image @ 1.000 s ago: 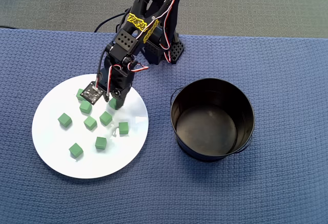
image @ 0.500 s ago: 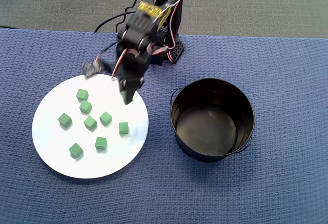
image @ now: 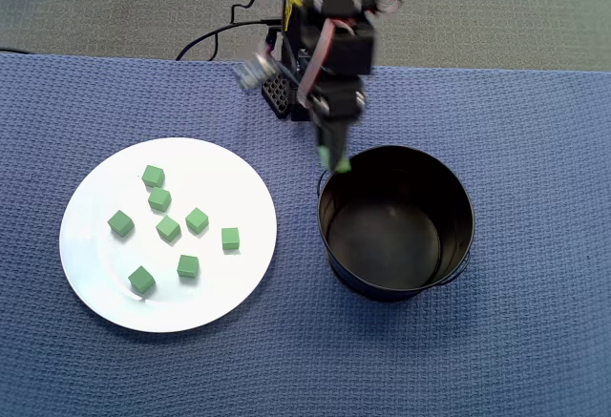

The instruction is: Pick up the green cubes from the white plate and place them in the black recipient

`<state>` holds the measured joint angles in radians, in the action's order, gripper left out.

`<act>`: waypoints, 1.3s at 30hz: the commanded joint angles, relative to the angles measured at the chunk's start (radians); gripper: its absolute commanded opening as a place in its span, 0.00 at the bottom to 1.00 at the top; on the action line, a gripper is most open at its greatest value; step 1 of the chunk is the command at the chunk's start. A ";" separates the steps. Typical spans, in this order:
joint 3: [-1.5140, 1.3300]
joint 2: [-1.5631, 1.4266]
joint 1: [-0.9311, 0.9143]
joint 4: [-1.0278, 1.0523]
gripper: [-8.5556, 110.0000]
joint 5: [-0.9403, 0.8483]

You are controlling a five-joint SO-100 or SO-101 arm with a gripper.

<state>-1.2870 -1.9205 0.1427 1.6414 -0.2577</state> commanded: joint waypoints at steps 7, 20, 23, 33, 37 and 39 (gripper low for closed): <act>-0.213 0.143 0.221 -0.253 0.07 0.117; -0.199 0.052 0.195 -0.250 0.40 0.012; -0.138 0.014 0.164 -0.225 0.39 -0.008; -0.172 -0.058 -0.296 -0.276 0.17 0.158; -0.299 -0.003 -0.474 -0.408 0.17 0.170; -0.324 0.066 -0.541 -0.460 0.18 0.187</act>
<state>-1.5754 -1.9037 -0.2991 1.2686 -0.0951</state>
